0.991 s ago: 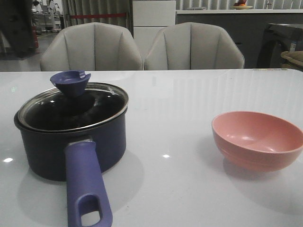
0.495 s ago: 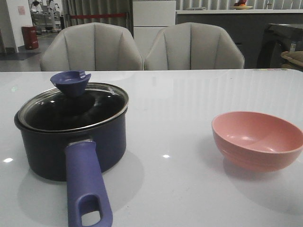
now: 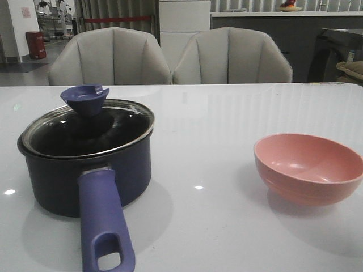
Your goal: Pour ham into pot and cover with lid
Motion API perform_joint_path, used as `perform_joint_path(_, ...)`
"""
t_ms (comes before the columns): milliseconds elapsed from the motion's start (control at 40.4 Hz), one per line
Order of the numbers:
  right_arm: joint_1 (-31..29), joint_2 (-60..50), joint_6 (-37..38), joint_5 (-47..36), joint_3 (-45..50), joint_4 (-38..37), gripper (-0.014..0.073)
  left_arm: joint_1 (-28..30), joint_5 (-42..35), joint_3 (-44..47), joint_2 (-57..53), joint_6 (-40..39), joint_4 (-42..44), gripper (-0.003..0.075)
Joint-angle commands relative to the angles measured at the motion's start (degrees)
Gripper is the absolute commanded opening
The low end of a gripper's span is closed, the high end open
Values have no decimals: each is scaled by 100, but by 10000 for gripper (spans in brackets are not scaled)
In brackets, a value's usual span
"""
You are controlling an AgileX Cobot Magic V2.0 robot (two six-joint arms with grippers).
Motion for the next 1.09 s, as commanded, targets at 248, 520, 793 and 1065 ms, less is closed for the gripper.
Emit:
perform_joint_path(248,-1,52,-48,-428,-141,20,150,1,-477,680,-1105,-108,-321,147)
perform_joint_path(520,-1,52,-48,-428,-141,20,150,1,-456,732,-1103,-108,-405,114)
perform_joint_path(793,-1,52,-48,-428,-141,20,150,1,-456,732,-1103,-108,-405,114)
perform_joint_path(1065,-1,52,-48,-428,-141,20,150,29,-1165,888,-1103,-83,-86,114)
